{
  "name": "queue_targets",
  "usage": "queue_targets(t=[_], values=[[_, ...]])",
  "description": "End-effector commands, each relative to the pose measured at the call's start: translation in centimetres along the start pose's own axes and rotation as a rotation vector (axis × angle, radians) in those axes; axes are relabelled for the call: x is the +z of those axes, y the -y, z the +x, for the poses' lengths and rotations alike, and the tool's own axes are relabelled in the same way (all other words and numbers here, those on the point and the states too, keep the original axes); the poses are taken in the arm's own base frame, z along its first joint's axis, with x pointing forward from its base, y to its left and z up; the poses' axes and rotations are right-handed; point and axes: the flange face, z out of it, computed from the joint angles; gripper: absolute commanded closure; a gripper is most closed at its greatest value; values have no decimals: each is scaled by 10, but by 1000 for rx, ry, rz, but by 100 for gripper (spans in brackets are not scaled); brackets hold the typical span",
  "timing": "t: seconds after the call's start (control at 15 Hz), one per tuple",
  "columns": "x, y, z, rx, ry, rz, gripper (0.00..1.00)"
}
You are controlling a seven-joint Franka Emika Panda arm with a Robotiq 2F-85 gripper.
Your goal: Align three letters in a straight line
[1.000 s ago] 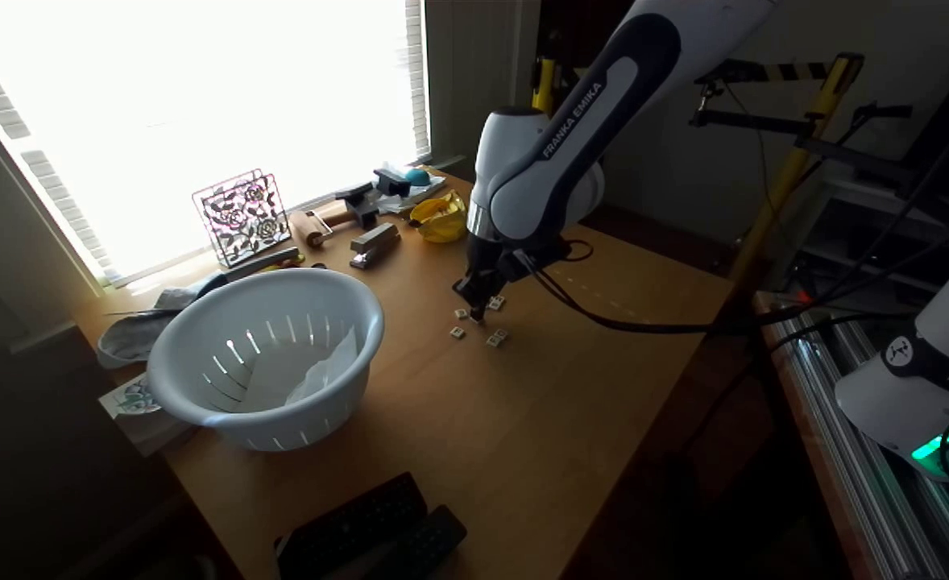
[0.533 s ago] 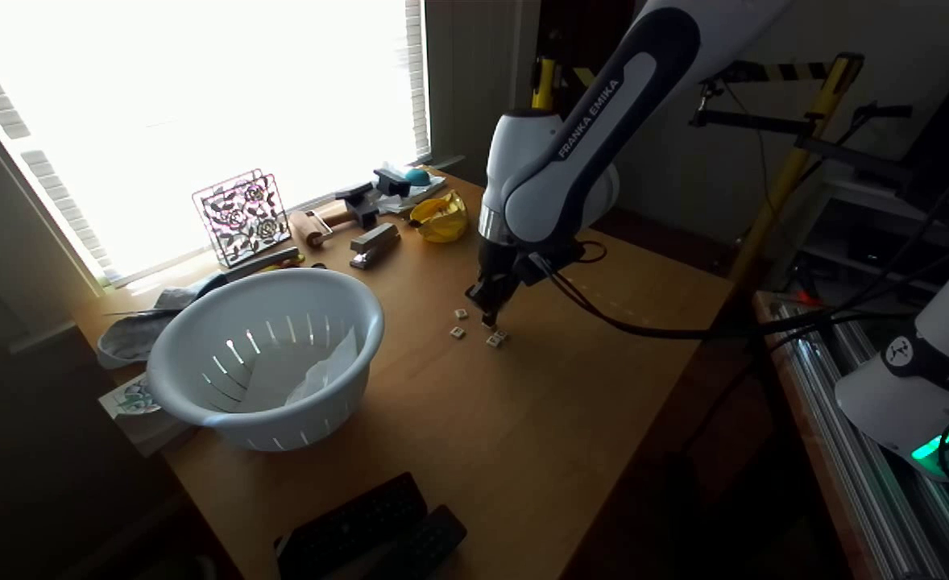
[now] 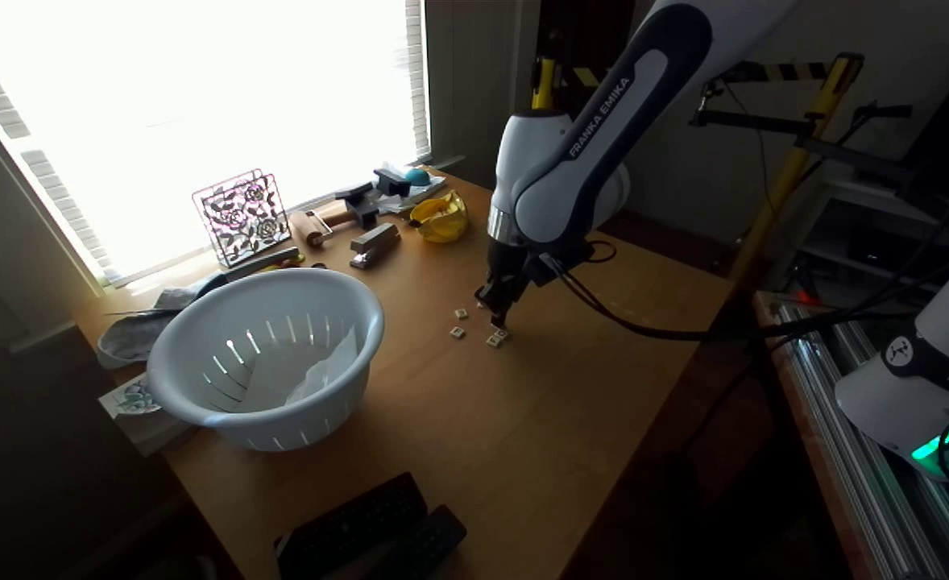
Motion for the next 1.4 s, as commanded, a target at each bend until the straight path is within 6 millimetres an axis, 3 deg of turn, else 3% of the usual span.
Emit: queue_targets(t=[0.0,1.33], values=[[8,-11,-12,-21,15,-20,100],[8,-16,-16,-42,39,-25,100]])
